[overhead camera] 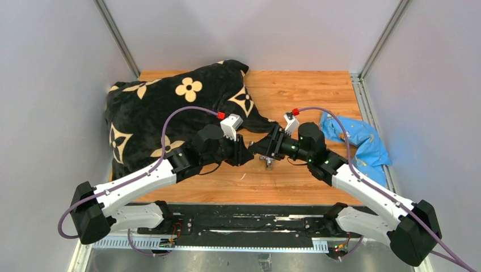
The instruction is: Install the water faucets
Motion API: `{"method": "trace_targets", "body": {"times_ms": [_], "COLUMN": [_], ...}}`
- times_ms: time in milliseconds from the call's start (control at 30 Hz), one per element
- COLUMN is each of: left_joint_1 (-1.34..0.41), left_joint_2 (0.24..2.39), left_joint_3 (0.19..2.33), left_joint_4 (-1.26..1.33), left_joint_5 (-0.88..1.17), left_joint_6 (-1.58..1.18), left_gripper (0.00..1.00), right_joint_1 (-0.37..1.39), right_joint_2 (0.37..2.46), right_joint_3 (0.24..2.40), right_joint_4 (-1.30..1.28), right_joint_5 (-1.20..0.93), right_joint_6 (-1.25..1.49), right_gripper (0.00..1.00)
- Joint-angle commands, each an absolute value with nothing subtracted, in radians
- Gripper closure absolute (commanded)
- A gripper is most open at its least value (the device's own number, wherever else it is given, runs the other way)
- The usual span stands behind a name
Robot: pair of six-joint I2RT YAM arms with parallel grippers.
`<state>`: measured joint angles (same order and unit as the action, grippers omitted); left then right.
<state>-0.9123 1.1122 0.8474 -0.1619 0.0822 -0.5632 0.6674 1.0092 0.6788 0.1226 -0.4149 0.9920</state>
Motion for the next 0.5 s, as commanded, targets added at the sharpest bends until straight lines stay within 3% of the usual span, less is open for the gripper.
{"method": "trace_targets", "body": {"times_ms": [0, 200, 333, 400, 467], "left_joint_1": [-0.919, -0.919, -0.919, -0.919, -0.919], "left_joint_2": [1.090, 1.087, 1.079, 1.073, 1.067], "left_joint_3": [0.881, 0.879, 0.877, 0.876, 0.875], "left_joint_4": [-0.133, -0.137, -0.141, -0.141, -0.140], "left_joint_5": [0.072, 0.070, 0.063, 0.061, 0.063], "left_joint_6": [-0.555, -0.554, -0.554, -0.554, -0.552], "left_gripper": [1.00, 1.00, 1.00, 1.00, 1.00], "right_joint_1": [0.699, 0.710, 0.717, 0.718, 0.718], "right_joint_2": [1.015, 1.013, 1.011, 1.010, 1.007], "right_joint_3": [0.689, 0.687, 0.687, 0.686, 0.685], "right_joint_4": [0.164, 0.164, 0.155, 0.147, 0.135], "right_joint_5": [-0.387, -0.377, -0.373, -0.368, -0.361], "right_joint_6": [1.000, 1.000, 0.999, 0.999, 0.997], "right_gripper": [0.44, 0.55, 0.74, 0.96, 0.99]}}
